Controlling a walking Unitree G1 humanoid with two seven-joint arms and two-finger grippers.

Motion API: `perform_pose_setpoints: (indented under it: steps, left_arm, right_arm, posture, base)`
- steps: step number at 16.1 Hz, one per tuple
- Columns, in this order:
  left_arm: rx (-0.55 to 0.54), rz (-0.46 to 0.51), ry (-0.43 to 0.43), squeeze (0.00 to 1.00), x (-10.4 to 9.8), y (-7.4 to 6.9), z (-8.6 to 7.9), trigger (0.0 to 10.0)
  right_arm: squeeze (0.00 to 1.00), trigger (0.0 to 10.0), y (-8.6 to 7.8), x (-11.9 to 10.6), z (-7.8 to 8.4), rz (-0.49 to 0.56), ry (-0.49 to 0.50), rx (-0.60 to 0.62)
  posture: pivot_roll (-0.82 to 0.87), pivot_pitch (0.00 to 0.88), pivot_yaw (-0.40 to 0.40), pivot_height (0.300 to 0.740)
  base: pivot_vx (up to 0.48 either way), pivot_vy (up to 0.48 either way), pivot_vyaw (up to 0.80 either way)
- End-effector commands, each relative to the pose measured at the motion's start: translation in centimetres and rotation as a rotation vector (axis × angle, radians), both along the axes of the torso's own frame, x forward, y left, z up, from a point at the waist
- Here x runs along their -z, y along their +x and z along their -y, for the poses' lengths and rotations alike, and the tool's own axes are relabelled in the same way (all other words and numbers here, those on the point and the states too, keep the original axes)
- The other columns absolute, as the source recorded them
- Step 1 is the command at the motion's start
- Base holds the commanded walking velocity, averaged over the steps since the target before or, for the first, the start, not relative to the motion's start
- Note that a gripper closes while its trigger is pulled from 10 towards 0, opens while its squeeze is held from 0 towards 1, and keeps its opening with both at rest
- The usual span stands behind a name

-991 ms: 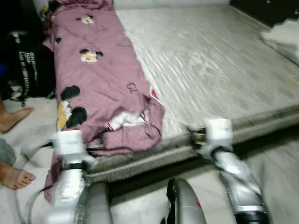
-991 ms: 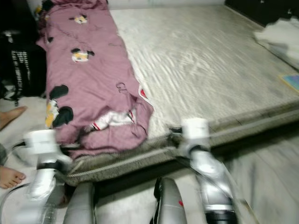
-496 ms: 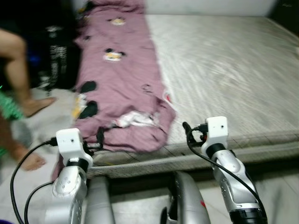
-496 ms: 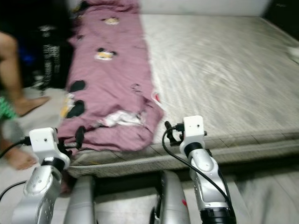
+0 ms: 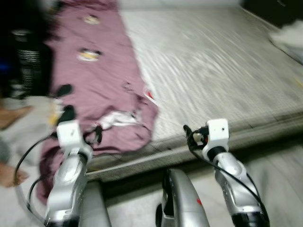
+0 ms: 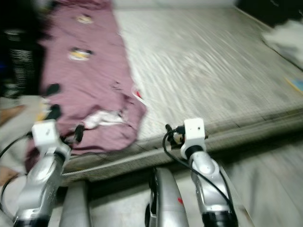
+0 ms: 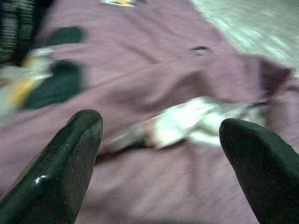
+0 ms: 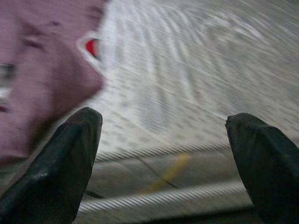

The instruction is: Clean up the room

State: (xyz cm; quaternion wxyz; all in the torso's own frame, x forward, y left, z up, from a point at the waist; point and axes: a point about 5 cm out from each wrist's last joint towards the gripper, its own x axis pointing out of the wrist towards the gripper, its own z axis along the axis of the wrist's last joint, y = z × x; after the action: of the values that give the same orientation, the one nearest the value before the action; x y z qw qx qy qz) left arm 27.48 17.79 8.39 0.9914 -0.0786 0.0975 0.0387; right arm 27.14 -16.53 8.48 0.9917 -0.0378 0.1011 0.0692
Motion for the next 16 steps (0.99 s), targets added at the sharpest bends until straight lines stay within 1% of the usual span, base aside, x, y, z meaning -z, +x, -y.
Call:
perform_pose_setpoints:
  steps: [1, 2, 3, 4, 5, 6, 8, 9, 11, 12, 13, 14, 15, 16]
  left_arm:
    - [-0.007, -0.008, -0.008, 0.0, 0.3, 0.5, 0.2, 10.0]
    - [-0.004, -0.036, -0.017, 0.0, 0.9, 1.5, 0.6, 10.0]
    - [0.008, -0.05, -0.021, 0.0, 1.1, 2.2, 1.0, 10.0]
    - [0.023, -0.065, -0.025, 0.0, 1.4, 2.7, 1.4, 10.0]
    - [0.031, -0.075, -0.029, 0.0, 1.6, 3.1, 1.5, 10.0]
    - [0.031, -0.105, -0.033, 0.0, 2.1, 4.2, 1.7, 10.0]
    - [0.025, -0.12, -0.029, 0.0, 2.3, 4.7, 1.7, 10.0]
    - [0.029, -0.177, 0.004, 0.0, 3.0, 5.3, 1.4, 10.0]
    - [0.057, -0.193, 0.018, 0.0, 3.2, 5.7, 1.5, 10.0]
    - [0.085, -0.219, 0.043, 0.0, 3.6, 5.8, 1.8, 10.0]
    - [0.168, -0.3, 0.093, 0.0, 4.8, 5.4, 2.6, 10.0]
    - [0.214, -0.337, 0.119, 0.0, 5.4, 5.0, 3.1, 10.0]
    - [0.265, -0.378, 0.141, 0.0, 6.3, 4.4, 4.0, 10.0]
    - [0.29, -0.387, 0.142, 0.0, 6.8, 4.0, 4.7, 10.0]
  right_arm:
    - [0.0, 10.0, -0.1, -0.9, 0.4, 0.03, -0.016, 0.004]
    - [0.0, 10.0, -0.8, -1.1, 1.6, 0.027, -0.044, 0.018]
    - [0.0, 10.0, -1.4, -1.2, 2.5, 0.02, -0.067, 0.032]
    - [0.0, 10.0, -1.9, -1.2, 3.3, 0.014, -0.085, 0.045]
    - [0.0, 10.0, -2.2, -1.2, 3.8, 0.008, -0.098, 0.053]
    - [0.0, 10.0, -3.3, -1.6, 5.4, -0.001, -0.138, 0.083]
    - [0.0, 10.0, -3.7, -1.8, 5.8, -0.004, -0.149, 0.095]
    - [0.0, 10.0, -4.1, -2.1, 5.9, -0.005, -0.155, 0.103]
    - [0.0, 10.0, -4.3, -2.3, 5.9, -0.009, -0.161, 0.097]
    - [0.0, 10.0, -4.4, -2.4, 5.9, -0.014, -0.165, 0.095]
    - [0.0, 10.0, -4.4, -2.5, 5.9, -0.018, -0.165, 0.094]
    - [0.0, 10.0, -4.3, -2.5, 5.8, -0.022, -0.163, 0.095]
    - [0.0, 10.0, -4.2, -2.5, 5.8, -0.027, -0.163, 0.093]
    - [0.0, 10.0, -4.1, -2.4, 5.7, -0.031, -0.162, 0.091]
  posture:
    - [0.04, 0.043, -0.064, 0.536]
    - [-0.01, 0.055, -0.066, 0.536]
    - [-0.03, 0.06, -0.068, 0.536]
    - [-0.04, 0.066, -0.068, 0.536]
    - [-0.05, 0.068, -0.068, 0.536]
    - [-0.11, 0.09, -0.061, 0.536]
    - [-0.12, 0.096, -0.06, 0.536]
    - [-0.13, 0.1, -0.06, 0.536]
    - [-0.14, 0.105, -0.063, 0.536]
    - [-0.14, 0.106, -0.065, 0.536]
    - [-0.14, 0.107, -0.065, 0.536]
    - [-0.14, 0.107, -0.065, 0.536]
    - [-0.14, 0.104, -0.065, 0.536]
    - [-0.14, 0.103, -0.066, 0.536]
  base:
    - [0.0, 0.0, 0.0]
    - [0.0, 0.0, 0.0]
    - [0.0, 0.0, 0.0]
    - [0.0, 0.0, 0.0]
    - [0.0, 0.0, 0.0]
    - [0.0, 0.0, 0.0]
    - [0.0, 0.0, 0.0]
    - [0.0, 0.0, 0.0]
    - [0.0, 0.0, 0.0]
    - [0.0, 0.0, 0.0]
    - [0.0, 0.0, 0.0]
    - [0.0, 0.0, 0.0]
    - [0.0, 0.0, 0.0]
    - [0.0, 0.0, 0.0]
